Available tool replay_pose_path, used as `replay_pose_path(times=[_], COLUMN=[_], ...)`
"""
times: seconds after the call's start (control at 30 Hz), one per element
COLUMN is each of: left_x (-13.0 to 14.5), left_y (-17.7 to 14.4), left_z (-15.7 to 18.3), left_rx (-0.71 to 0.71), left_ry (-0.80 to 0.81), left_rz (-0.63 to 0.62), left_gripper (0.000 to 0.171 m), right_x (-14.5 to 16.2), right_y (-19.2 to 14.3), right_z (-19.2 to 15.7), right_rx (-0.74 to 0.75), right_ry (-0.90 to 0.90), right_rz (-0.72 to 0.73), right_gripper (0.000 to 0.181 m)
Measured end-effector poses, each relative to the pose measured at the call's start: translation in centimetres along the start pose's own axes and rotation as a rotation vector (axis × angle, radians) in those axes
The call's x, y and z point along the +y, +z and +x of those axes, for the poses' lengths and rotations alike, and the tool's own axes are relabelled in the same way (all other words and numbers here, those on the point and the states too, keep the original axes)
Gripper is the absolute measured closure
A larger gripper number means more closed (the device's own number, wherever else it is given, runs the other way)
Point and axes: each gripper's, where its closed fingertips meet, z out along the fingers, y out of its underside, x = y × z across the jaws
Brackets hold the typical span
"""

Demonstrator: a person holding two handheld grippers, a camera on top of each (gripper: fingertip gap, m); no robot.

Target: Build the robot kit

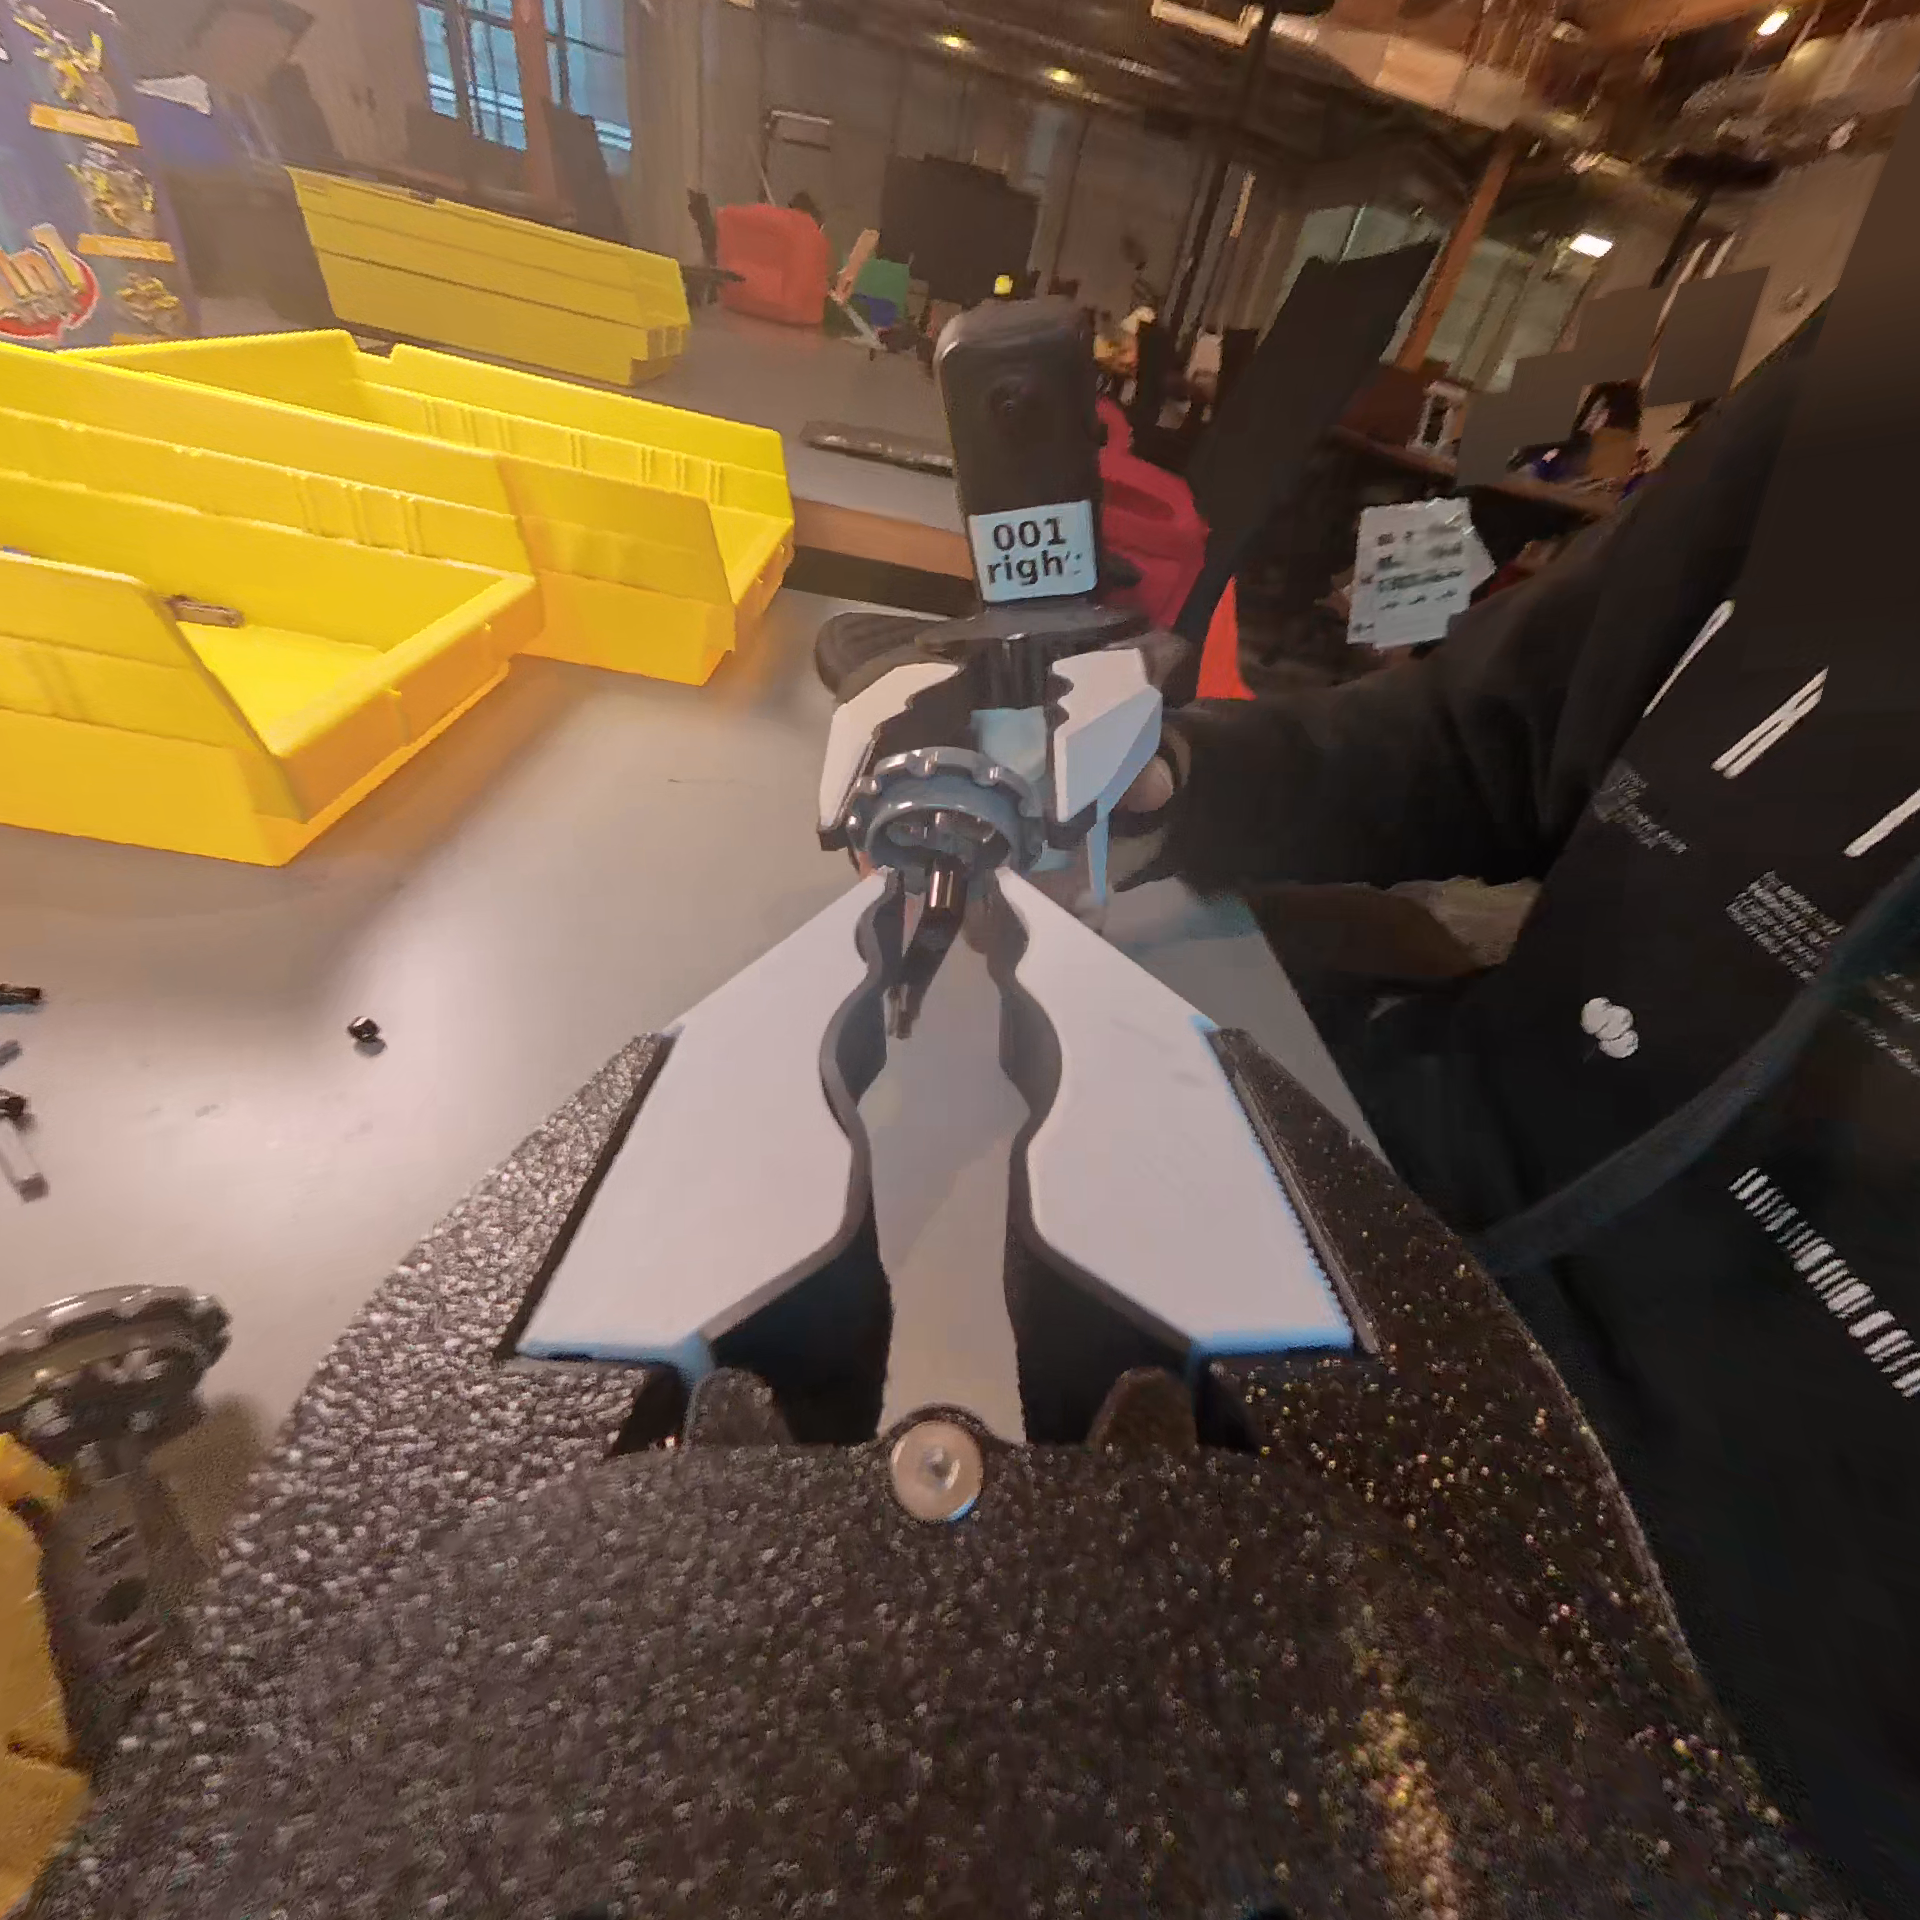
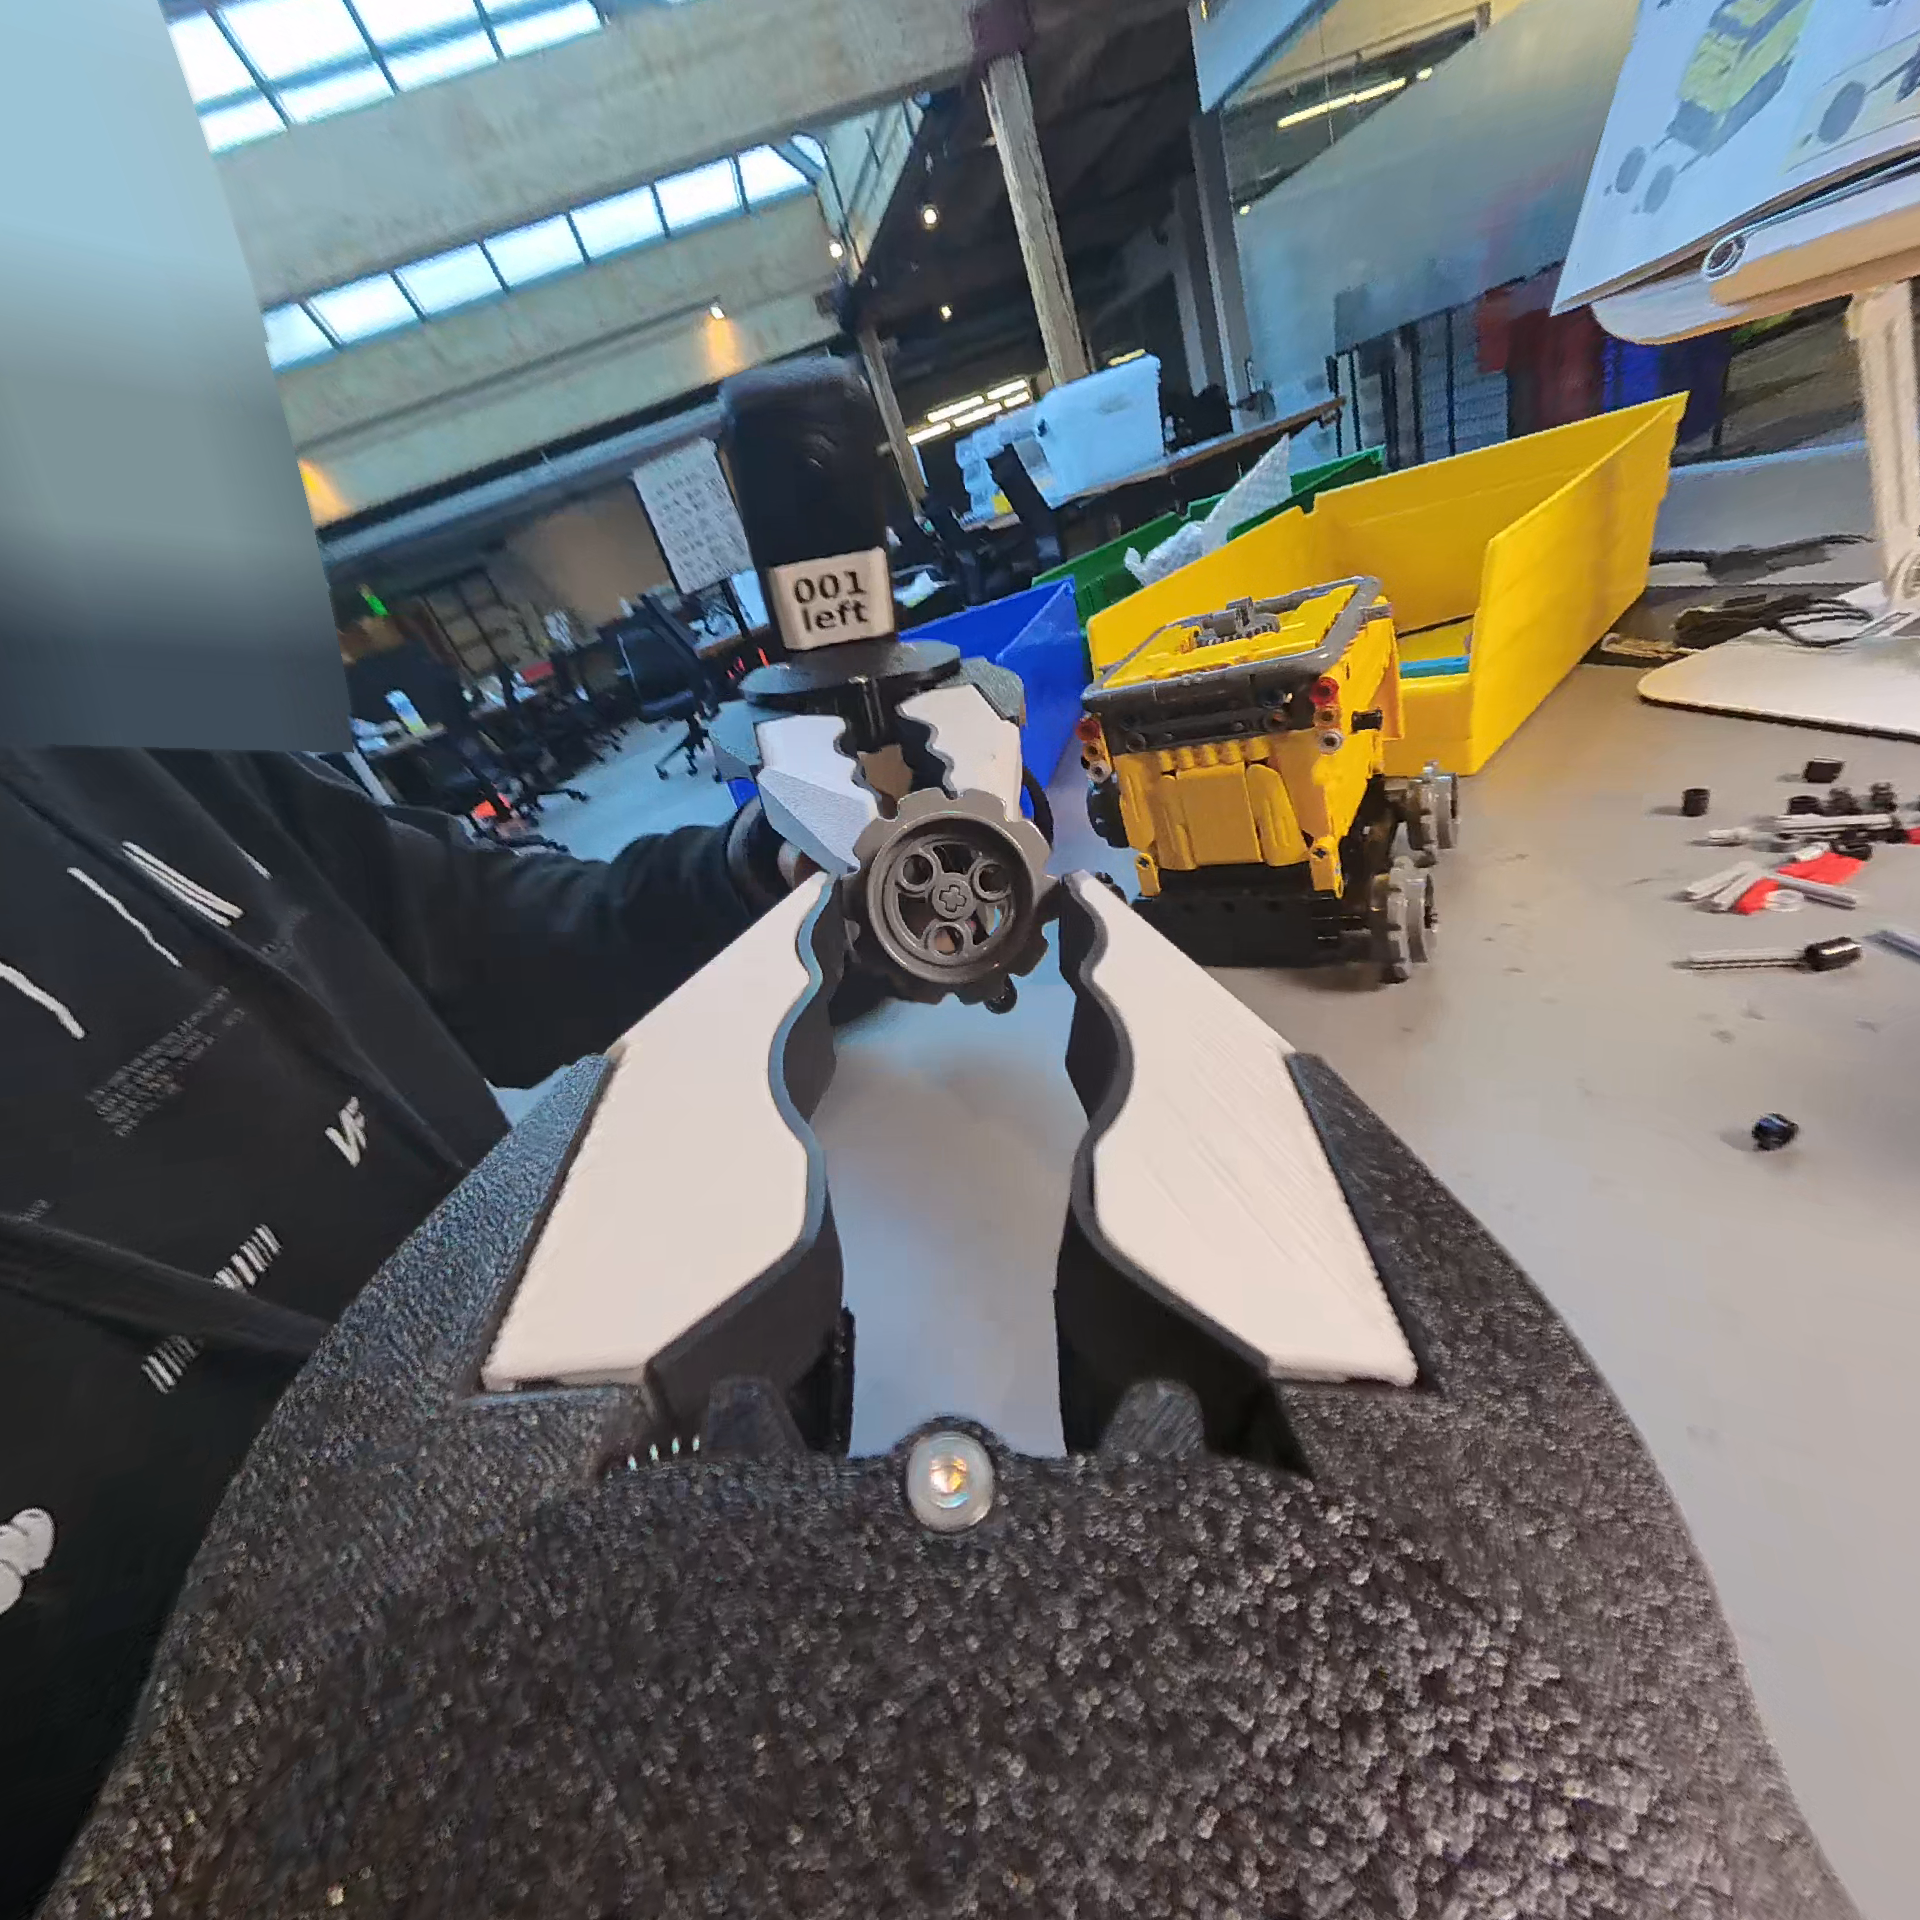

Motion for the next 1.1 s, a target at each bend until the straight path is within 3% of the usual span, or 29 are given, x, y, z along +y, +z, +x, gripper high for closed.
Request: replay_pose_path(times=[0.57,0.93,1.1], left_x=[4.4,8.1,7.8], left_y=[0.3,0.7,1.2], left_z=[-1.7,-1.9,-0.9], left_rx=[-0.214,-0.171,-0.069], left_ry=[0.371,0.200,0.053], left_rz=[-0.358,-0.515,-0.423], left_gripper=[0.167,0.166,0.160], right_x=[3.2,6.8,6.8], right_y=[0.9,0.4,-0.2], right_z=[1.4,2.2,2.1], right_rx=[0.117,0.148,0.090], right_ry=[-0.248,-0.322,-0.072], right_rz=[-0.271,-0.476,-0.522], right_gripper=[0.140,0.141,0.140])
